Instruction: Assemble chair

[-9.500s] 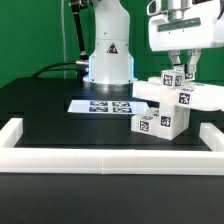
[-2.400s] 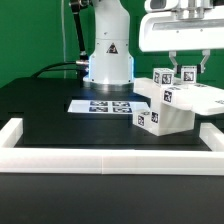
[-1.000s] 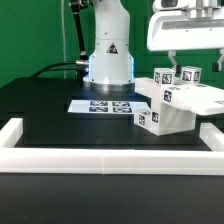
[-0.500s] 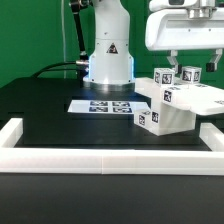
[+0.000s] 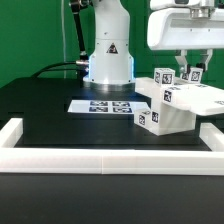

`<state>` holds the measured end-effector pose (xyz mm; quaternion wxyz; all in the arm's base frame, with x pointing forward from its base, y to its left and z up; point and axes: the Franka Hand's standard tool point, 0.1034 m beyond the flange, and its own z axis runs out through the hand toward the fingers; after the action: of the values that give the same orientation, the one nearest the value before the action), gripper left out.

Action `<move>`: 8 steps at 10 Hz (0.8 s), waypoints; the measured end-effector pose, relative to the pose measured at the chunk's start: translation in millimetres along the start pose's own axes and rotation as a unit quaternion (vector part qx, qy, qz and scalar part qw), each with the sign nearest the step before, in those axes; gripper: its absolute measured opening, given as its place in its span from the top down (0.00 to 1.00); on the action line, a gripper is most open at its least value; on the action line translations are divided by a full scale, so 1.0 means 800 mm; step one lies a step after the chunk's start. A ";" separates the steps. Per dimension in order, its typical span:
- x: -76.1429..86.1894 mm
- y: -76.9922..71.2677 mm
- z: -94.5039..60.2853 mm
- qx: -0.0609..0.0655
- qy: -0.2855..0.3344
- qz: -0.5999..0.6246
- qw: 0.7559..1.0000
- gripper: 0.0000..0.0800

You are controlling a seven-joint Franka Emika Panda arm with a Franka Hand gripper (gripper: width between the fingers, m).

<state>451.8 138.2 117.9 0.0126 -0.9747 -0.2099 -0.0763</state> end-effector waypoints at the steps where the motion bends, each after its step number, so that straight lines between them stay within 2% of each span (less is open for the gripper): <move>1: 0.000 0.000 0.000 0.000 0.000 0.001 1.000 0.65; 3: 0.000 0.000 0.000 0.000 0.000 0.013 1.000 0.64; 8: 0.000 0.000 0.000 0.000 0.000 0.167 0.986 0.64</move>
Offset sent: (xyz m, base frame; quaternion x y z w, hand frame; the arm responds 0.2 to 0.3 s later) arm 0.0000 0.0000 0.0000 0.0000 0.0000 0.1296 0.9916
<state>451.6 138.2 117.6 0.0254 -0.9961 -0.0439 -0.0727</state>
